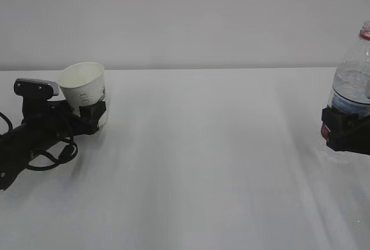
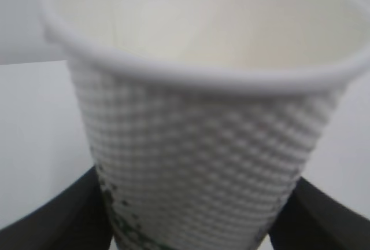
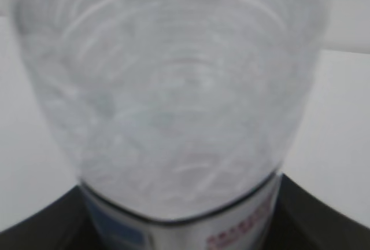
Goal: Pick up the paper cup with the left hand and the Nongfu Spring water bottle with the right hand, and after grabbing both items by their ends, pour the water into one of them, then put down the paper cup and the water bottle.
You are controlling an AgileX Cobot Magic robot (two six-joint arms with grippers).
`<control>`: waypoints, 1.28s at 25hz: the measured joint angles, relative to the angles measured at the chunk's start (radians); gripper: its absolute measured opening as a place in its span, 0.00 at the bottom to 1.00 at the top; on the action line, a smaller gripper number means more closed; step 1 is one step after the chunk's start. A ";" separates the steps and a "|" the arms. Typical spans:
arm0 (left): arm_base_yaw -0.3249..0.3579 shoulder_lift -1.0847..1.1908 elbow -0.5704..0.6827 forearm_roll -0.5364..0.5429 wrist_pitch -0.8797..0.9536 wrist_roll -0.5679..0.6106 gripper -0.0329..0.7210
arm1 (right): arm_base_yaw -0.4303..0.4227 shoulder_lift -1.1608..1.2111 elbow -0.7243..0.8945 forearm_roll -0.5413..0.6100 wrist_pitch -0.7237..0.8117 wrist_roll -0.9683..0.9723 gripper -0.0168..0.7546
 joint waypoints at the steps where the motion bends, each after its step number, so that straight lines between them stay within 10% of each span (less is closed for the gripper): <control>1: 0.000 0.000 0.000 0.016 0.000 0.000 0.75 | 0.000 0.000 0.000 0.001 0.000 0.000 0.61; 20: -0.013 -0.023 0.000 0.314 0.000 -0.156 0.75 | 0.000 0.000 0.000 0.005 0.000 0.000 0.61; 32: -0.192 -0.023 -0.049 0.337 0.000 -0.158 0.74 | 0.000 0.000 0.000 0.005 0.000 0.000 0.61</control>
